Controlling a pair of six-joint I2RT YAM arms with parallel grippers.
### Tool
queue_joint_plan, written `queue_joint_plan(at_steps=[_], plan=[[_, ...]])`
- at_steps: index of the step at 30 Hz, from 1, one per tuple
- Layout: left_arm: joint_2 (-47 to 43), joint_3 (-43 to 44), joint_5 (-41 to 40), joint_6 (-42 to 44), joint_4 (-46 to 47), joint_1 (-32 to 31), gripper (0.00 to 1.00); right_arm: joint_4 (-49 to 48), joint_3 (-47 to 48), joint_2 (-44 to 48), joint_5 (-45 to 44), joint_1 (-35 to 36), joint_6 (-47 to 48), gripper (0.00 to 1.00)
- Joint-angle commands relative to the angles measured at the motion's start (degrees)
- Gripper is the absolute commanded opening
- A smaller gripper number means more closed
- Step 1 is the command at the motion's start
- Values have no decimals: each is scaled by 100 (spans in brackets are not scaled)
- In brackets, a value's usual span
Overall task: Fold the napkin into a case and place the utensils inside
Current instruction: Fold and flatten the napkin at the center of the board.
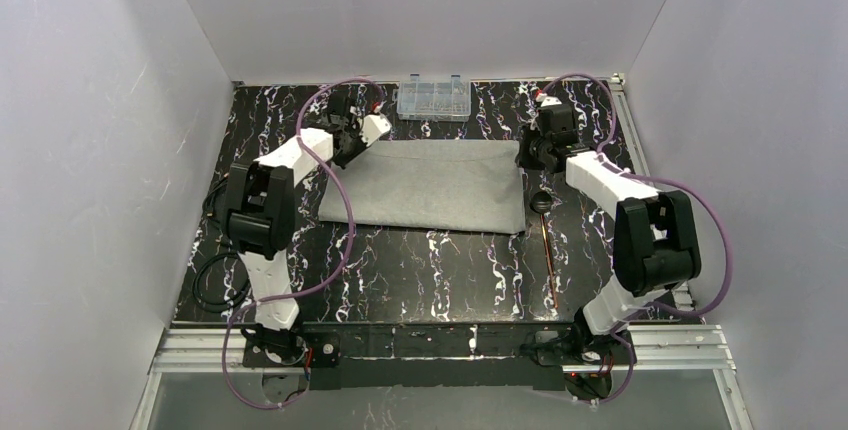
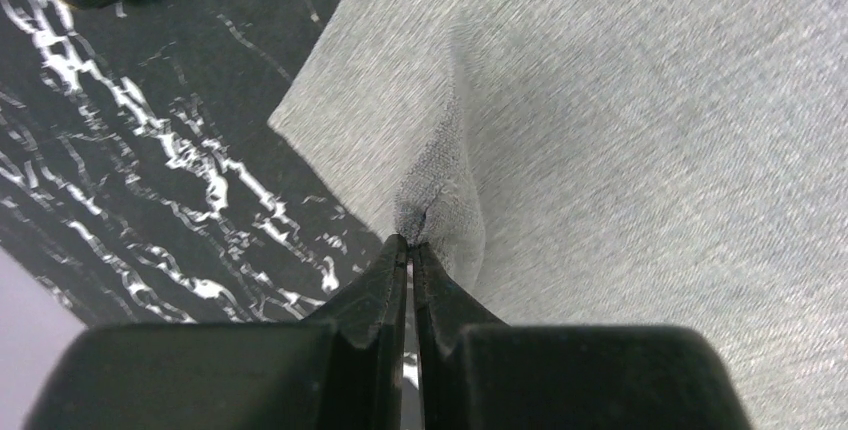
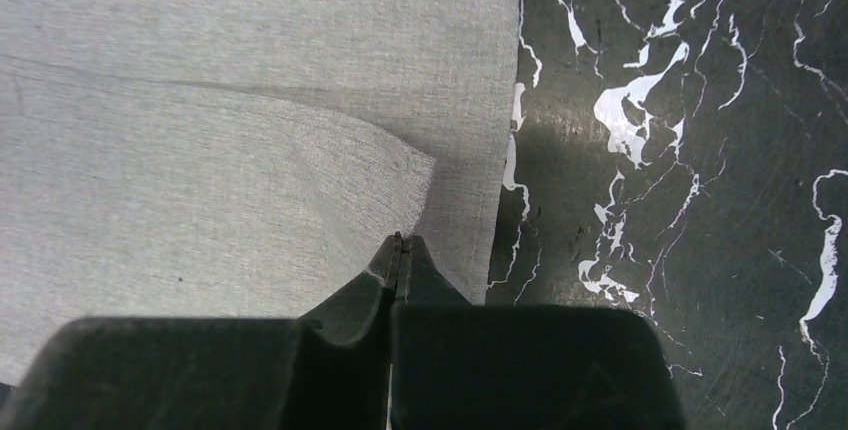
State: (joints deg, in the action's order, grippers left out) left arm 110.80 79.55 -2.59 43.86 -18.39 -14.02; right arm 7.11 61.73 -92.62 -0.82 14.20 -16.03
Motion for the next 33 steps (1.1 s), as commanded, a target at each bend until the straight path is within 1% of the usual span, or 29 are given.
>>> queue_joint_plan(at_steps=[1,8,12,15,23,27,33], plan=[[235,324,133,-469,-266,-48,0,-190,285,-175,-120,-42,97,1],[520,612,259,-865,-367,-41,0,-258,390,-215,-71,-85,89,1],[637,735,-24,-905,-321,-15,0,-436,300,60,-11,-164,85,1],[705,811,-65,-958,-277,82,0,-539,266,187,35,-213,62,1],[665,1064,-312,-984,-281,214,0,-596,456,-62,276,-283,-14,1],[905,1421,-633,-1103,-545,216,0,-633,579,-173,314,-336,-39,1],[811,1161,-783,-1147,-233,216,0,-667,660,-325,367,-390,-66,1]])
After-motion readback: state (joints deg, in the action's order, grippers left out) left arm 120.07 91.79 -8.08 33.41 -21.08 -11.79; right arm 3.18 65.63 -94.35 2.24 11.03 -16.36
